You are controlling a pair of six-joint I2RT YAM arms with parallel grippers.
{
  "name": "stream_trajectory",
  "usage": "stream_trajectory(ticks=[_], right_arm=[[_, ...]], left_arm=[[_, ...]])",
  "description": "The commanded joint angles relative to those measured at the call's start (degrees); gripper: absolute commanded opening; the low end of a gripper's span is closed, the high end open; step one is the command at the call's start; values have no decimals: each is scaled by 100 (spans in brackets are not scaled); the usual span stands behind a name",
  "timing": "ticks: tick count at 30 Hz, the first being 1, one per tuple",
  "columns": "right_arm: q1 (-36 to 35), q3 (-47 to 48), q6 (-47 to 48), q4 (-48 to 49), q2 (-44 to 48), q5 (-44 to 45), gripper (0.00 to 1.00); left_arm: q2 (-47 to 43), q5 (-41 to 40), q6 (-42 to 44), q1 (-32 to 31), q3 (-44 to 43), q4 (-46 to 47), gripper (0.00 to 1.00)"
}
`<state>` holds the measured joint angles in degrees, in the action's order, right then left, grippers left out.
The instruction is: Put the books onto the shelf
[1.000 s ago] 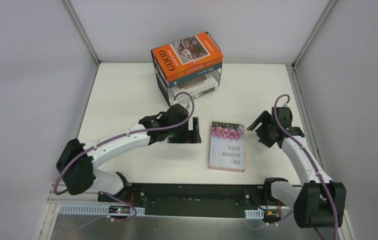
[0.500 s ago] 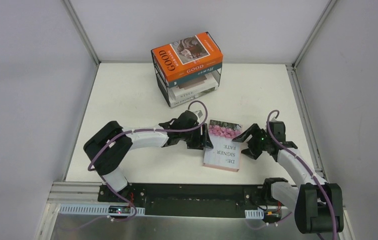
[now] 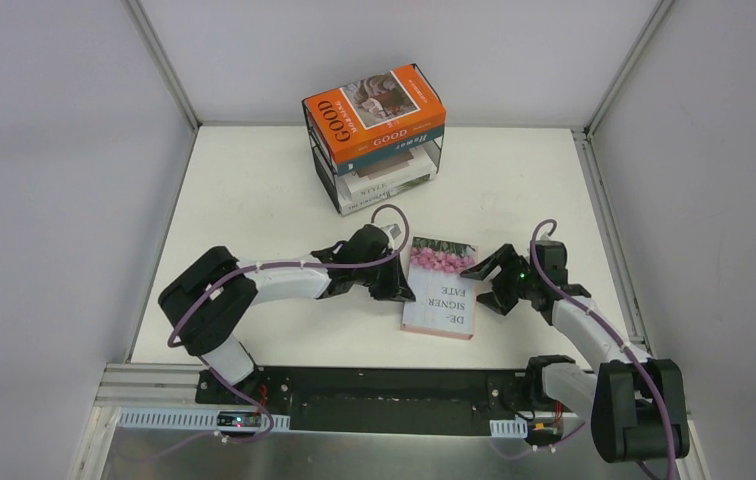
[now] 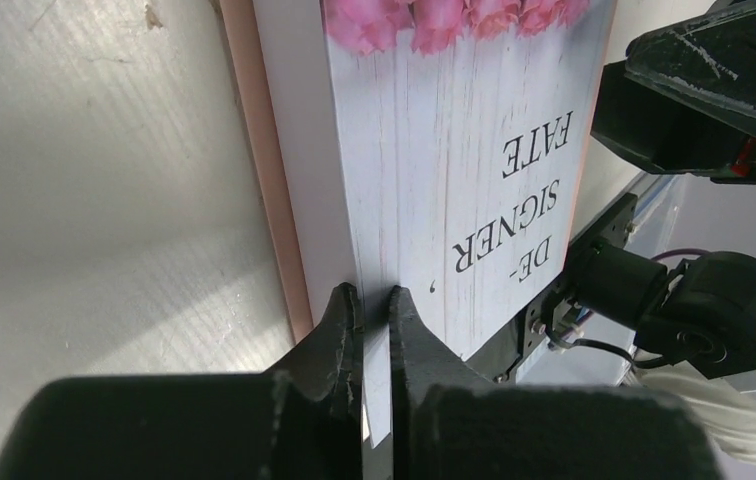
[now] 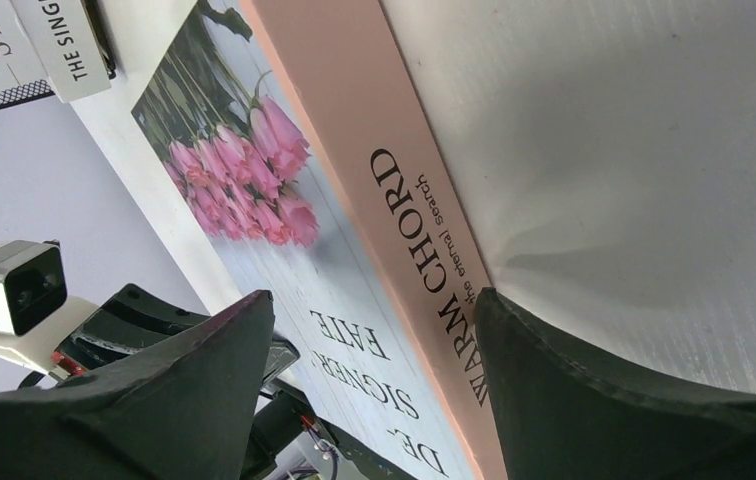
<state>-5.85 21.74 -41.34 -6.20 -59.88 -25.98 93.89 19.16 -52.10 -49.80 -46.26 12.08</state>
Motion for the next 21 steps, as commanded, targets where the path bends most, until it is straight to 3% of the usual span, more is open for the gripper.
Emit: stream_trajectory(ticks=[1,5,11,16,21], right_arm=[[-124,-3,-145,164,-49,-282,77],[-115,176,173,-77,-188,-258,79],[147,466,766,-230,-368,-981,95],[264,320,380,669,-562,-2301,98],[259,14,-363,1735,-874,-2849,99]], left_arm=[[-329,-323,269,-56,-96,-470,0],[-763,-364,309,-27,-60,-766,0],[-1891,-64,123,359,393,-657,0],[-2538,262,89,686,542,-609,0],[-2551,559,-167,867,641,-322,0]])
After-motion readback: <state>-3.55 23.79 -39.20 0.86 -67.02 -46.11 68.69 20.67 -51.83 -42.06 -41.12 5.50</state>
